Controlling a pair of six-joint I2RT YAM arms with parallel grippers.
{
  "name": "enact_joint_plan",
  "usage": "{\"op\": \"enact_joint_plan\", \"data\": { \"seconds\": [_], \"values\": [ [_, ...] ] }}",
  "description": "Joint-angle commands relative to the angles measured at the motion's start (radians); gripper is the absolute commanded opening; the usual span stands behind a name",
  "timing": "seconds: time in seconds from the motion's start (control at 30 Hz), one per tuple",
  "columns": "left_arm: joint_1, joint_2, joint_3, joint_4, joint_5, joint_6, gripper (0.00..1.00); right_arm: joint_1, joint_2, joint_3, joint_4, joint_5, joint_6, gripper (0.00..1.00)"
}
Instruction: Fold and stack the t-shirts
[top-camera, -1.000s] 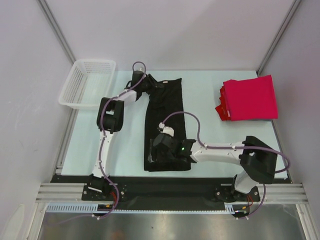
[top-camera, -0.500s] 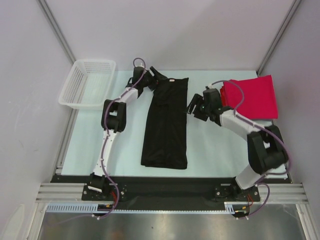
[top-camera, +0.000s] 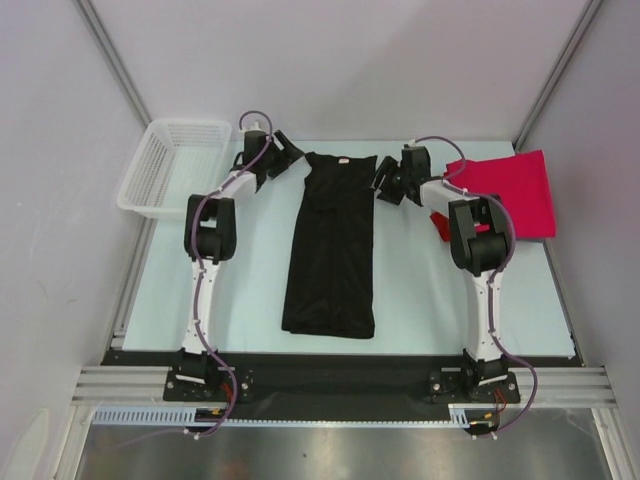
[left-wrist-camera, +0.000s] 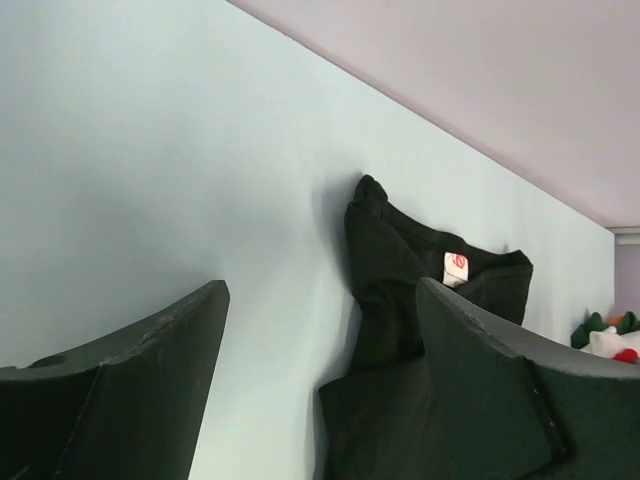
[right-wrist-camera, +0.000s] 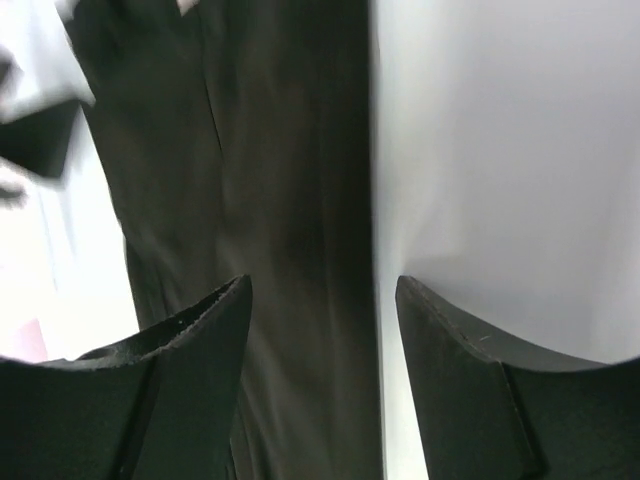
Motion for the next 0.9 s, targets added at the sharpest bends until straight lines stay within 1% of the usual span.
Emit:
{"op": "enact_joint_plan", "data": {
  "seconds": [0.0, 0.03, 0.07, 0.17, 0.23, 0.27, 0.3, 0.33, 0.37, 0.4, 0.47, 0.5, 0.57, 0.6, 0.67, 0.7, 0.73, 0.77, 0.83, 0.87],
  "values": [
    [-0.006, -0.046, 0.004, -0.038, -0.037, 0.074, 0.82, -0.026, 0.106, 0.14, 0.029, -0.017, 0.027, 0.63],
    [-0.006, -0.043, 0.004, -0.038, -0.033, 0.071, 0.82, -0.029, 0.13, 0.201, 0.029, -0.019, 0.039, 0.63],
    [-0.008, -0.043, 0.001, -0.038, -0.028, 0.066, 0.82, -0.034, 0.188, 0.233, 0.029, -0.029, 0.042, 0.62],
    [-0.014, -0.04, -0.009, -0.03, -0.022, 0.049, 0.79, -0.048, 0.293, 0.362, 0.01, -0.023, 0.058, 0.56],
    [-0.022, -0.015, 0.01, -0.017, -0.019, 0.04, 0.77, -0.054, 0.345, 0.418, 0.01, -0.023, 0.061, 0.46],
    [-0.029, 0.0, 0.028, -0.018, -0.017, 0.037, 0.75, -0.057, 0.368, 0.486, -0.006, -0.023, 0.065, 0.42],
    [-0.032, 0.017, 0.049, -0.019, -0.014, 0.022, 0.74, -0.06, 0.411, 0.511, -0.008, -0.022, 0.065, 0.31],
    [-0.036, 0.034, 0.095, -0.023, -0.002, 0.008, 0.71, -0.061, 0.428, 0.539, -0.01, -0.022, 0.067, 0.27],
    [-0.039, 0.075, 0.12, -0.023, 0.009, -0.008, 0.65, -0.065, 0.446, 0.575, -0.013, -0.017, 0.069, 0.24],
    [-0.042, 0.095, 0.167, -0.021, 0.018, -0.046, 0.63, -0.065, 0.468, 0.589, -0.01, -0.017, 0.075, 0.2],
    [-0.049, 0.147, 0.204, -0.003, 0.044, -0.078, 0.61, -0.068, 0.483, 0.612, 0.009, -0.023, 0.084, 0.18],
    [-0.051, 0.16, 0.23, 0.003, 0.049, -0.112, 0.61, -0.069, 0.497, 0.62, 0.016, -0.023, 0.088, 0.13],
    [-0.055, 0.176, 0.238, 0.036, 0.056, -0.144, 0.61, -0.068, 0.509, 0.637, 0.02, -0.026, 0.093, 0.1],
    [-0.059, 0.186, 0.24, 0.066, 0.056, -0.181, 0.61, -0.071, 0.516, 0.651, 0.024, -0.028, 0.098, 0.05],
    [-0.071, 0.204, 0.247, 0.091, 0.05, -0.209, 0.6, -0.071, 0.532, 0.663, 0.029, -0.029, 0.104, 0.0],
    [-0.072, 0.224, 0.266, 0.106, 0.047, -0.239, 0.57, -0.072, 0.536, 0.675, 0.029, -0.029, 0.111, 0.0],
    [-0.075, 0.236, 0.277, 0.12, 0.046, -0.255, 0.51, -0.072, 0.542, 0.68, 0.029, -0.029, 0.119, 0.0],
    [-0.075, 0.245, 0.286, 0.134, 0.041, -0.27, 0.37, -0.074, 0.551, 0.686, 0.059, -0.032, 0.124, 0.0],
    [-0.074, 0.256, 0.29, 0.169, -0.008, -0.307, 0.24, -0.077, 0.559, 0.7, 0.066, -0.034, 0.128, 0.0],
    [-0.071, 0.256, 0.289, 0.178, -0.034, -0.31, 0.16, -0.075, 0.563, 0.705, 0.067, -0.04, 0.13, 0.0]
  ]
}}
